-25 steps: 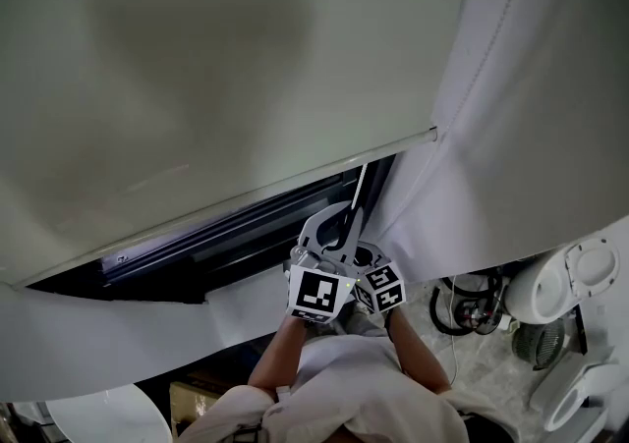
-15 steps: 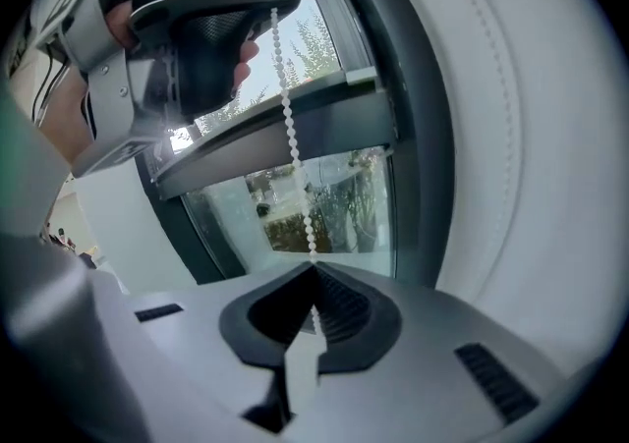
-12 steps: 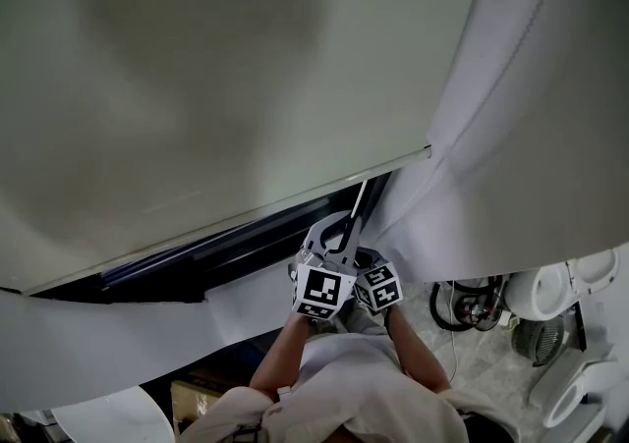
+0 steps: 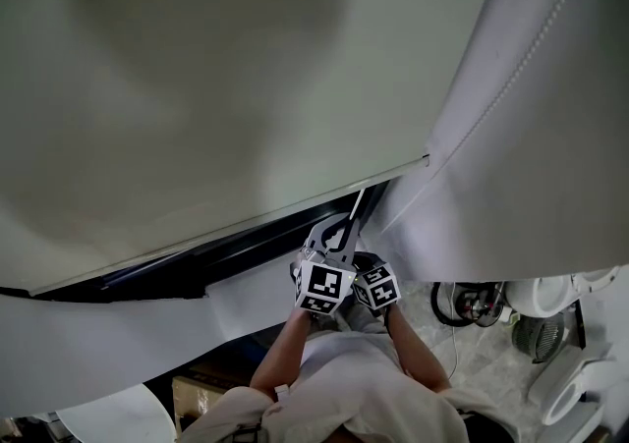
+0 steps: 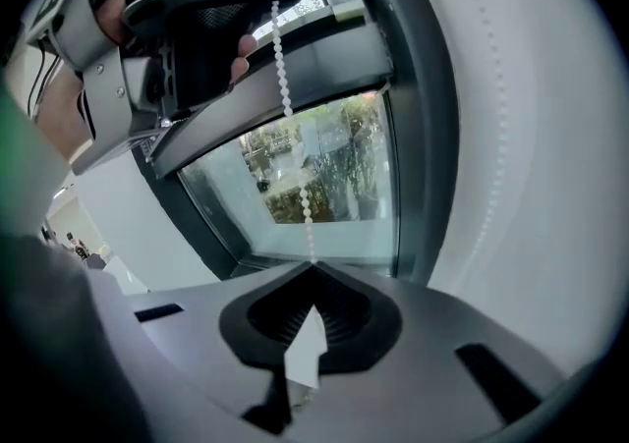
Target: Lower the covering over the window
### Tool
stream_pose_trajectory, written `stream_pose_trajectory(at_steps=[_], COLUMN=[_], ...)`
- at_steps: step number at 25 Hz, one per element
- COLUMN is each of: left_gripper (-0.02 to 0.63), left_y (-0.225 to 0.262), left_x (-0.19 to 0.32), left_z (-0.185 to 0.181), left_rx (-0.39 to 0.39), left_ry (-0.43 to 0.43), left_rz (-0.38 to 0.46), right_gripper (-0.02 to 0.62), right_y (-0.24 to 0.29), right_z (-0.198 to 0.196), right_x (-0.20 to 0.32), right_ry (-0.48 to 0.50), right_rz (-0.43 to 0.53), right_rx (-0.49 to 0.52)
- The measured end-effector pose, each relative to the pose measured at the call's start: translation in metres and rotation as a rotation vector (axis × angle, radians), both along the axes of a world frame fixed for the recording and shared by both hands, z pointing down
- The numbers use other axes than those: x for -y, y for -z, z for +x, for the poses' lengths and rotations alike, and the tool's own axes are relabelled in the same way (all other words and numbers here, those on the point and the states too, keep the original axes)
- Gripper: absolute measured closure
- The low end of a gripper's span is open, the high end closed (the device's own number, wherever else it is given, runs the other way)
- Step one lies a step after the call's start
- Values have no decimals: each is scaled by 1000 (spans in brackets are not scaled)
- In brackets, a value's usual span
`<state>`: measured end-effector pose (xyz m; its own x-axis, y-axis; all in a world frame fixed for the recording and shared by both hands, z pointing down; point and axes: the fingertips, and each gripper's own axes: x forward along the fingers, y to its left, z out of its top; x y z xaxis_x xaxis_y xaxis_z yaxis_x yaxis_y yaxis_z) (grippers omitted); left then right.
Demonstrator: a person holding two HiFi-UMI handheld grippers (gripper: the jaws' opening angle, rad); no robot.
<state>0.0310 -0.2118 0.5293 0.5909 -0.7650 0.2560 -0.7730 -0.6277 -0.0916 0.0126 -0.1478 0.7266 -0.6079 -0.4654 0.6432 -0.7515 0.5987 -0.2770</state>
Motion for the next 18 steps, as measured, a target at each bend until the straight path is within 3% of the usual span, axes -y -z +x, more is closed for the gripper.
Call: stream_pose_trajectory(at_steps=[12, 18], left_gripper=[584, 584], left_y=[-50, -49], left_x=[-1, -4], left_z=[0, 1], left_rx=[36, 29], left_ry=[-4, -15], left_rz=[-85, -83], right_gripper=[598, 595], right_y=[-26, -18], right_z=[8, 9], right_x=[-16, -25], right_ry=[5, 17], right_rz=[-62, -20], right_rx=[-30, -41])
